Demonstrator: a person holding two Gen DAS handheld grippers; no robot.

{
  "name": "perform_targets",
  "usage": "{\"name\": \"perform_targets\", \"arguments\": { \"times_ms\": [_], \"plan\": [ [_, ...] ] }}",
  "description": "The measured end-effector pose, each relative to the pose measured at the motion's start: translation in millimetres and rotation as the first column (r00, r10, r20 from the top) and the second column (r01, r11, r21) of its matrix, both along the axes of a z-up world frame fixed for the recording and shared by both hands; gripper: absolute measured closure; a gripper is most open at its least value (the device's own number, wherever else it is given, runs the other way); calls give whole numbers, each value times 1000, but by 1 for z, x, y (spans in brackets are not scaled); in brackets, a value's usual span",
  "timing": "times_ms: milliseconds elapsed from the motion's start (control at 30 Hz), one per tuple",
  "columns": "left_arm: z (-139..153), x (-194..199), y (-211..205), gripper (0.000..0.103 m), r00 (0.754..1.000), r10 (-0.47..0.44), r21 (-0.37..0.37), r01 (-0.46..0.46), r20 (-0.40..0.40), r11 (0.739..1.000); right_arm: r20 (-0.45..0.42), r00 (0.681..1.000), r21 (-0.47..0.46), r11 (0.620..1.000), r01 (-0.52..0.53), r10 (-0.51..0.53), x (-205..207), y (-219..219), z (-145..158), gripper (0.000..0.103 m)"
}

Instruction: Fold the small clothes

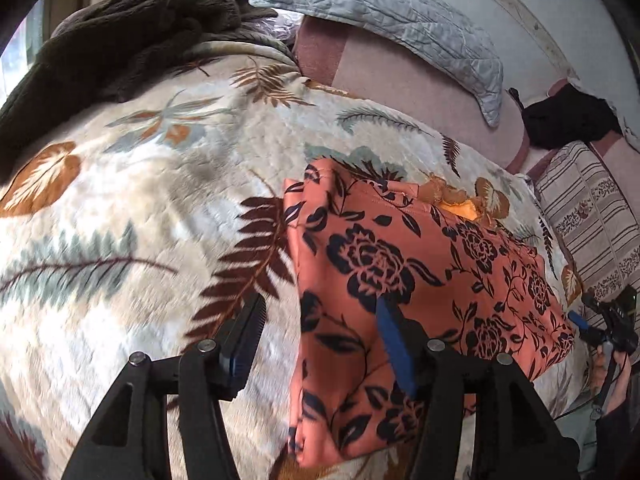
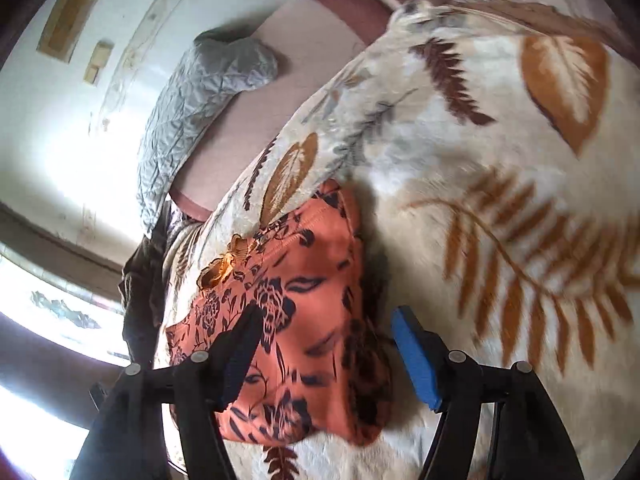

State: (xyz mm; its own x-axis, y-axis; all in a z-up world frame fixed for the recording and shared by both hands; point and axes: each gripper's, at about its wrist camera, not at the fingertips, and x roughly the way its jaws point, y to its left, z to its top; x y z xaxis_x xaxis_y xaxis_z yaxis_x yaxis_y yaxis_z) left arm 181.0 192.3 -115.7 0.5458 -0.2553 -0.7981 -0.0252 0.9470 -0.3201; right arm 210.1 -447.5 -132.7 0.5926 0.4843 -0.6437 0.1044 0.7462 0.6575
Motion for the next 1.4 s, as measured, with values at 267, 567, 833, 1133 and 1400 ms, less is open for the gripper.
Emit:
{"name": "perform_targets", "arguments": {
  "times_ms": [267,567,833,1133,1400],
  "plan": [
    [-27,57,-14,47,998,11,31,-9,-62,999,-138,987,-197,974,-113,87,100,37,-29,92],
    [-3,54,-17,98,997,4,82,-10,73,997,51,990,-451,887,-97,134,94,70,44,97],
    [-40,77,-10,83,997,76,137,-72,-23,988,-82,996,-462,885,-52,16,132,56,-26,86],
    [28,-22,7,39,979,147,40,-154,142,987,48,994,-260,959,112,-103,4,26,36,30],
    [-4,-101,-36,32,986,134,-57,-129,98,990,-180,947,318,896,312,-266,-119,25,-69,28]
  ]
}}
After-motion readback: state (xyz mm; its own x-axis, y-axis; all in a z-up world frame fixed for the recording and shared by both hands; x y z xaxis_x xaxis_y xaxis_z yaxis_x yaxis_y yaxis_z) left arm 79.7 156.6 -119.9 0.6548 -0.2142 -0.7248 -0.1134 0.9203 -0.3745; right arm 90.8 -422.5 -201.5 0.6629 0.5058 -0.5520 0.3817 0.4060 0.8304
